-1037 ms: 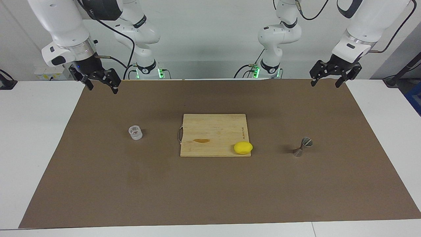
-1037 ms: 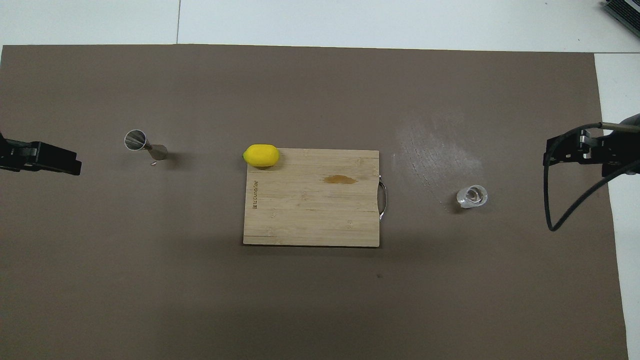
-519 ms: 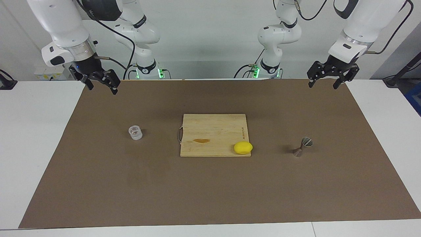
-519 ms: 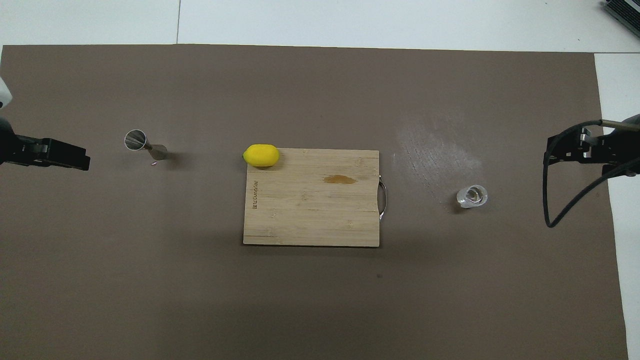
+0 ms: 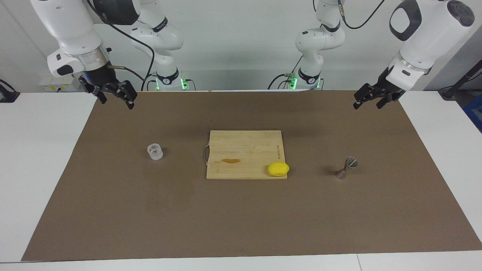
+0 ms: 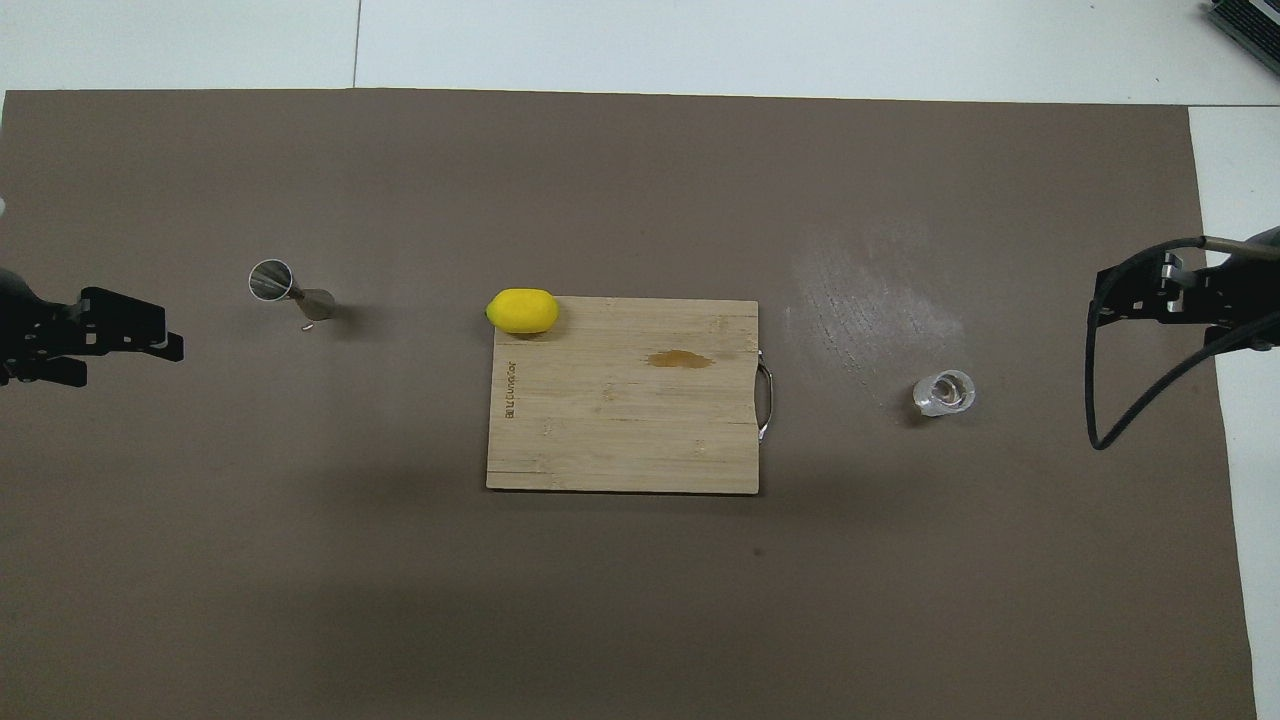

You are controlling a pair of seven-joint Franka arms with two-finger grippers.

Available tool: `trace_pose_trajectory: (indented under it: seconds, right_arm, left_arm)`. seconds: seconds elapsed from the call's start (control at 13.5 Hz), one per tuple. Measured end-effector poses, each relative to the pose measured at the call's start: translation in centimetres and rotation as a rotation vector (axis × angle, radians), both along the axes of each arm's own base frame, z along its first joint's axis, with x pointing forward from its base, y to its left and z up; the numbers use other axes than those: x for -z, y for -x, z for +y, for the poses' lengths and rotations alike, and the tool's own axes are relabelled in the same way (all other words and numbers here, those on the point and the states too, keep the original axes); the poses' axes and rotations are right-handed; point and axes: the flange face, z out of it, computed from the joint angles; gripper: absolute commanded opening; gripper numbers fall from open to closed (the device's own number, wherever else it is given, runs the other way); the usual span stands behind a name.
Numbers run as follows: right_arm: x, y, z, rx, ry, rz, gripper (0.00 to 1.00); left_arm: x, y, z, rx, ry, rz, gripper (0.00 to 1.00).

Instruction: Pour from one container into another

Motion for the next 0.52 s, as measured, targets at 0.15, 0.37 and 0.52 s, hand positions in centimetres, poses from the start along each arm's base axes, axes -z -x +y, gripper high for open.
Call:
trace_pose_trajectory:
  seconds: [0.15,0.37,0.52]
  right_arm:
    - [0.0,0.0,-0.1,0.010,0.000,-0.001,1.00]
    - [0.3,0.0,-0.1,0.113,0.001,0.003,1.00]
    - [0.6,0.0,-0.2,0.273,0.003,0.004,1.00]
  left_arm:
    - [3.0,-0.8,2.1,-0.336,0.065,0.079,1.00]
    - [6.5,-2.7,3.8,-0.867,0.225,0.185,1.00]
    - [9.2,-2.9,5.0,-1.125,0.344,0.241,1.00]
